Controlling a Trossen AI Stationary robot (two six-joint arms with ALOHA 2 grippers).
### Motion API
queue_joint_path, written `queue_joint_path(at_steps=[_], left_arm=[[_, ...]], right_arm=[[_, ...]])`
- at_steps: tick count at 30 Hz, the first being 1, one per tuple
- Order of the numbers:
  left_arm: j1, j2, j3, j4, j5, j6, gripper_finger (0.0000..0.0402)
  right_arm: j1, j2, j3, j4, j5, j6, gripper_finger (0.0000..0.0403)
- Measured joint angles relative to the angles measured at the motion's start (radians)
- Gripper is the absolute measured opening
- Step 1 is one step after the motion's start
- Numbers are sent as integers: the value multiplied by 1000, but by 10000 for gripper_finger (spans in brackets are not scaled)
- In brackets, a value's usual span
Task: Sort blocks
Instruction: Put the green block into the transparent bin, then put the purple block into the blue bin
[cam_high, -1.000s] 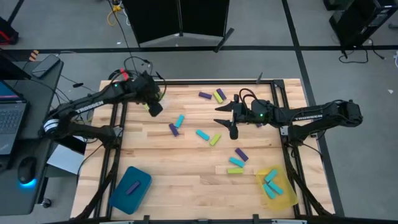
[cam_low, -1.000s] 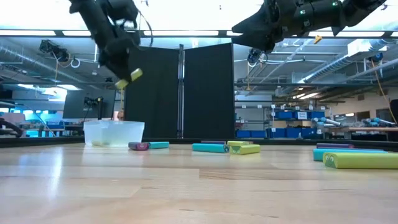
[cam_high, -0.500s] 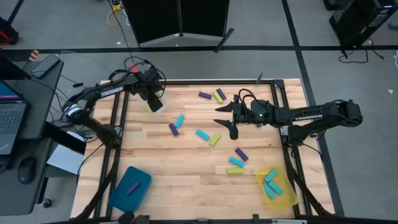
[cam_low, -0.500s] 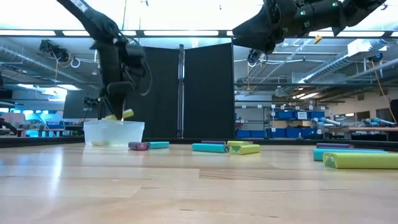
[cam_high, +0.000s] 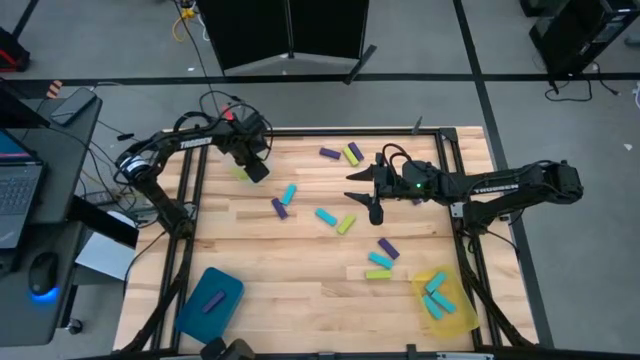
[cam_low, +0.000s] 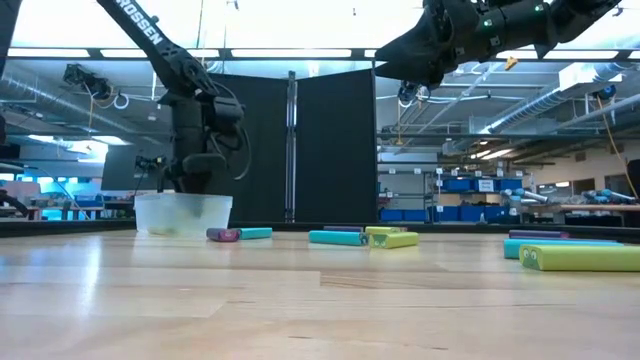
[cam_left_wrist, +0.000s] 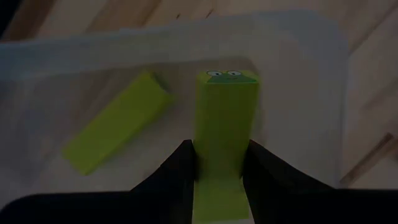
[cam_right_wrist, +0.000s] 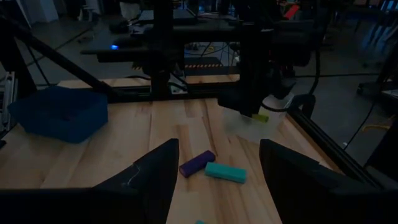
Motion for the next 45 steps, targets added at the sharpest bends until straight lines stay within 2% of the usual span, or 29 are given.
queue_joint_path(at_steps=[2,6,9,16,20,23,28,33,37,45], left_arm=[[-4,-1,0,11,2,2,126],[-16,-1,0,12,2,23,192],[-30,-3,0,19,1,24,217],[-77,-114,-17,88,1,0,210],[-125,-239,-86,202,2,-39,199],[-173,-331,-158,334,4,-75,197],[-278,-446,-292,574,40,-136,197],[-385,-498,-410,799,49,-165,197],[-445,-505,-455,899,48,-166,198],[-494,-504,-481,961,48,-161,198]], right_arm=[[0,0,0,0,0,0,234],[0,0,0,-1,0,0,235],[-1,0,0,-1,7,6,236],[-29,0,0,-80,93,98,238],[-77,3,0,-208,188,178,238],[-120,28,0,-227,207,187,237],[-213,156,61,-241,128,148,237],[-319,337,169,-243,-29,43,241],[-381,475,297,-290,-99,-45,248],[-442,734,616,-598,-117,-206,255]])
